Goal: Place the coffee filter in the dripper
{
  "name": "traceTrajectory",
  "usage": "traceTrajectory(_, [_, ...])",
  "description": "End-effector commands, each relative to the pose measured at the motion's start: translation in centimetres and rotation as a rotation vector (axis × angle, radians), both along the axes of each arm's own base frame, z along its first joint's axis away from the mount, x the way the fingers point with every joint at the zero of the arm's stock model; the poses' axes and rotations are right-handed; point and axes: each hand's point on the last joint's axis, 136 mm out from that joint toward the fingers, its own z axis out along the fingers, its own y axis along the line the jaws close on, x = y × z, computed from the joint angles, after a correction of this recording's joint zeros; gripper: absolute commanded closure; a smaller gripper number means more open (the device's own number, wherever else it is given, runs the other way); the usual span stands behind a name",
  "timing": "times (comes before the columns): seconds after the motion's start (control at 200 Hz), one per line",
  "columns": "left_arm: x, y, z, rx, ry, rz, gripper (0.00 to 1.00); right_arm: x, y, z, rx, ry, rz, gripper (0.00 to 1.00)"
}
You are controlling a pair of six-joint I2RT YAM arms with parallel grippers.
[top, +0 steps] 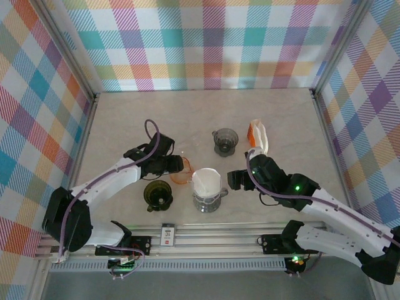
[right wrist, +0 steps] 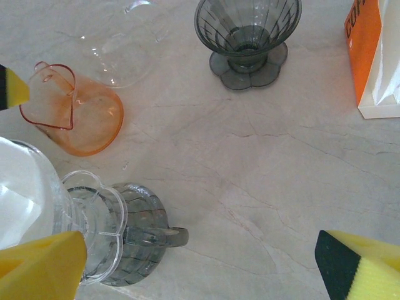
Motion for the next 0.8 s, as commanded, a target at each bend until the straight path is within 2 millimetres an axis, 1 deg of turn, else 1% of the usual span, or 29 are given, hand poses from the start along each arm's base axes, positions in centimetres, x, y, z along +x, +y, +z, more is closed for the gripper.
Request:
traceTrajectory(0.0, [1.5,0.4,0.2,0.042,-0.028,0.007,0.49,-0.5,-0.7,-0.7,0.003,0.023,-0.011,0.05])
traceTrajectory(0.1, [1.6,1.0,-1.2,0.092,0.012,0.022,0.55,-0.8,-1.0,-1.0,0.001,0.028,-0.013,0.05])
traceTrajectory(0.2, [1.5,2.0,-1.9,0.138,0.031,0.047,0.61,-1.0,-1.4,-1.3,-0.009,0.035,-0.019,0.05])
traceTrajectory(0.425, [1.2,3.0,-2.0,0.171,0.039,0.069,0.72,-1.1,-2.1,-2.2,-0.028,0.048,-0.038,0.05])
traceTrajectory(0.62, [1.0,3.7,-2.0,0.197,0.047,0.082,0.8,-1.5,-3.3,-2.8,-0.049,0.058,-0.068,0.05])
traceTrajectory(0.72, [0.7,4.1,-1.9,0.204,0.049,0.09,0.84,-1.9,-4.0,-3.6,-0.063,0.077,-0.076,0.05])
traceTrajectory(0.795, [0.5,4.5,-2.0,0.206,0.055,0.096,0.87,-2.2,-4.1,-4.1,-0.06,0.092,-0.07,0.05])
